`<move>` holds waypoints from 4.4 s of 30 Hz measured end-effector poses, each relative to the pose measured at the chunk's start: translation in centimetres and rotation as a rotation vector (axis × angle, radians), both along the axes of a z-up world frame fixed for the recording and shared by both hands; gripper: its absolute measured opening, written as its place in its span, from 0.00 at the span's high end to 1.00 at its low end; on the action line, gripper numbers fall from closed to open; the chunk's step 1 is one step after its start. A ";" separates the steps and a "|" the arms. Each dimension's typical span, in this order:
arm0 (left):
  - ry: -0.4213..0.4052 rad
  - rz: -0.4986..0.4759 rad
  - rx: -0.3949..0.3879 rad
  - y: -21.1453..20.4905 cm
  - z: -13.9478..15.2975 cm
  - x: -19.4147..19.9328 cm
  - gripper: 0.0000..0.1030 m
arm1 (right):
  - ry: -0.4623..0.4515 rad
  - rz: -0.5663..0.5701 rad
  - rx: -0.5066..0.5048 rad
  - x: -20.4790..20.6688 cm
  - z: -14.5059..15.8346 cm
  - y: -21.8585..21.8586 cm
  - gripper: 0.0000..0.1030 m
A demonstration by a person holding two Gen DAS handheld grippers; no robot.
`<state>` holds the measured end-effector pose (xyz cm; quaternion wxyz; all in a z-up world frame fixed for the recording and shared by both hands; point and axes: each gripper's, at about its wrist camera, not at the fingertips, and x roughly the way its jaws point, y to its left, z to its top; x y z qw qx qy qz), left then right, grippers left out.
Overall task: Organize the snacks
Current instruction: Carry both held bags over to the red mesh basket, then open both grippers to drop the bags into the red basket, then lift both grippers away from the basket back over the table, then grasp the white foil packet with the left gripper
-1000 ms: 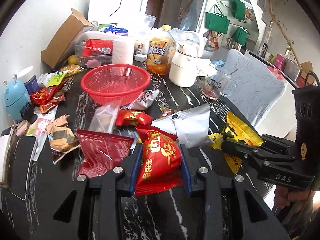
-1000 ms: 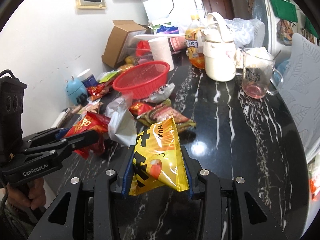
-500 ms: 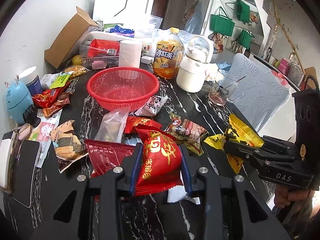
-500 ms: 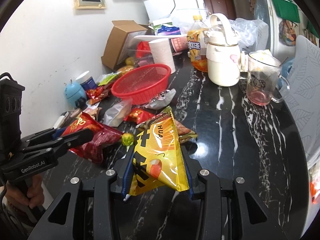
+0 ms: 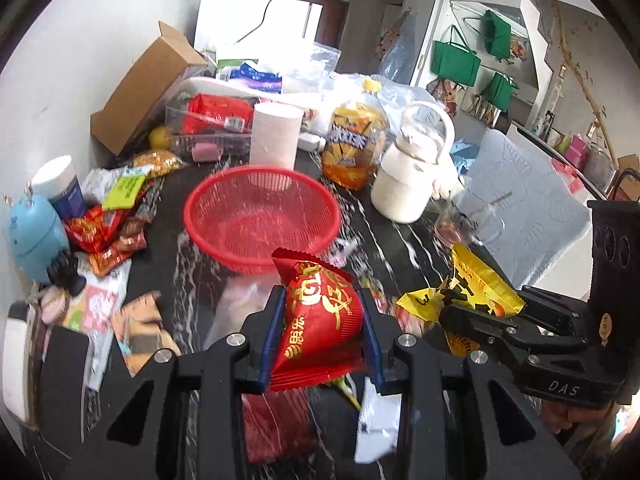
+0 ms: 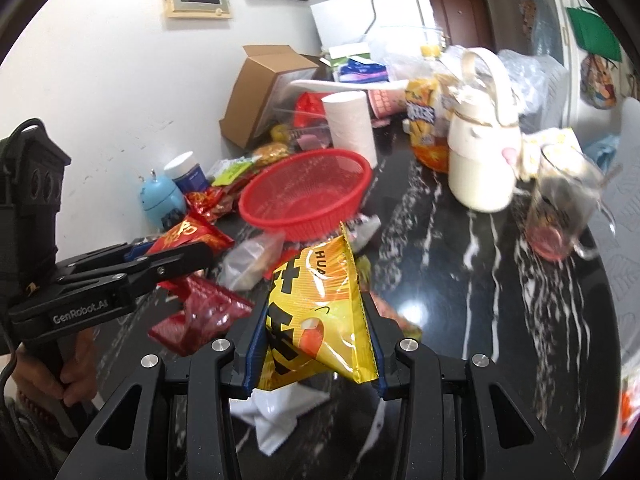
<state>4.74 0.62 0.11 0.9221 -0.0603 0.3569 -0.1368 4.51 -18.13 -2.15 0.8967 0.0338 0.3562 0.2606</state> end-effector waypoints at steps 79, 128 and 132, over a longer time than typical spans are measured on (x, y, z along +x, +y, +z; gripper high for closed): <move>0.051 0.163 0.220 3.0 -0.4 17.9 0.33 | -0.052 0.019 -0.115 18.4 1.9 5.3 0.48; -0.059 -0.036 0.143 -2.9 2.8 -3.7 0.33 | -0.080 -0.110 -0.079 -4.1 3.8 -1.1 0.48; -0.018 -0.047 0.133 -3.0 1.2 -4.4 0.33 | -0.040 -0.107 -0.070 -5.1 2.2 -1.2 0.48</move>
